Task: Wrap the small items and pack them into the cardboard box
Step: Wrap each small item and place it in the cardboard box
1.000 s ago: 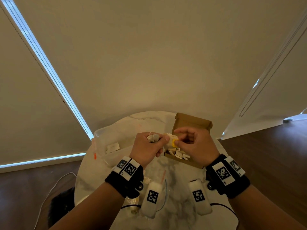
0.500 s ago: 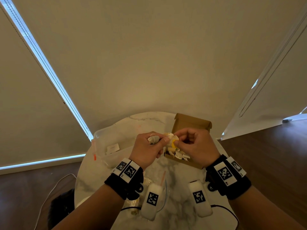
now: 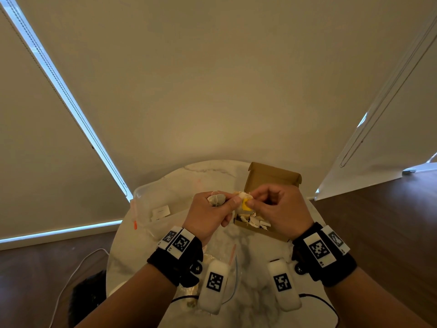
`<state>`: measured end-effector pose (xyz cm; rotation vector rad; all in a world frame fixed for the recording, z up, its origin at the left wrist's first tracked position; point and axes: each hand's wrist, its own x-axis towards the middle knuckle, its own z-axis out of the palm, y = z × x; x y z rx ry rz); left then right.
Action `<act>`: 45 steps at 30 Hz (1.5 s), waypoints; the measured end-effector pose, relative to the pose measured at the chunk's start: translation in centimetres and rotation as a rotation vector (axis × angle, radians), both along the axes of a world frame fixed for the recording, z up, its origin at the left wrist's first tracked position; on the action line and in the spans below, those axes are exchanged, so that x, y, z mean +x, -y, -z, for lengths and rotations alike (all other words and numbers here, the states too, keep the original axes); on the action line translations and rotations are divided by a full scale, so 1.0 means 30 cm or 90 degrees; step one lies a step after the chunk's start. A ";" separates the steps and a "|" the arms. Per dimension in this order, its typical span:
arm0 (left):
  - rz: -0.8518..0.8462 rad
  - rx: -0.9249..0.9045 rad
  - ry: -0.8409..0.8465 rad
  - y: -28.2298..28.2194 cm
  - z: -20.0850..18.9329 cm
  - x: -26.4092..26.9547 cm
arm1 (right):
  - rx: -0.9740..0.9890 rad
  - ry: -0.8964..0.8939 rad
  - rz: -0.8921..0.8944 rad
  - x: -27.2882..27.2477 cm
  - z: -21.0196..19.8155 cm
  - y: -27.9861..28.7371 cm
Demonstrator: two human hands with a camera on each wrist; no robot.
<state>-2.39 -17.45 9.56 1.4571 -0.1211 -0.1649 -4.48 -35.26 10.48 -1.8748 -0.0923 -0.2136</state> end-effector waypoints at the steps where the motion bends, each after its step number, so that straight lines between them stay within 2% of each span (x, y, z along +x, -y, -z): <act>1: 0.007 -0.010 -0.007 -0.001 -0.001 -0.001 | 0.000 -0.001 0.001 0.001 -0.001 0.001; 4: 0.026 -0.042 -0.020 -0.004 -0.004 -0.005 | -0.009 -0.001 0.004 0.002 -0.002 0.007; 9: 0.031 -0.035 0.025 -0.007 0.004 -0.005 | -0.025 0.010 0.005 0.001 -0.003 0.008; 14: 0.032 0.000 0.074 -0.007 0.006 -0.004 | -0.002 0.003 -0.015 0.010 0.007 0.005; 23: 0.047 0.085 0.105 -0.016 0.020 0.010 | -0.055 -0.019 -0.006 0.014 0.007 0.004; 26: 0.086 0.141 0.125 -0.015 0.030 0.016 | -0.028 -0.044 0.005 0.028 0.002 0.005; 30: 0.092 0.154 0.101 -0.001 0.036 0.026 | 0.017 -0.065 -0.022 0.047 -0.008 0.019; 36: 0.083 0.181 0.085 0.030 0.069 0.059 | -0.125 -0.145 -0.081 0.111 0.000 0.088; 40: -0.009 0.199 -0.002 0.017 0.138 0.091 | -0.204 -0.181 -0.002 0.181 0.073 0.173; 45: -0.070 0.135 -0.250 -0.027 0.248 0.091 | -0.382 -0.263 0.100 0.247 0.290 0.267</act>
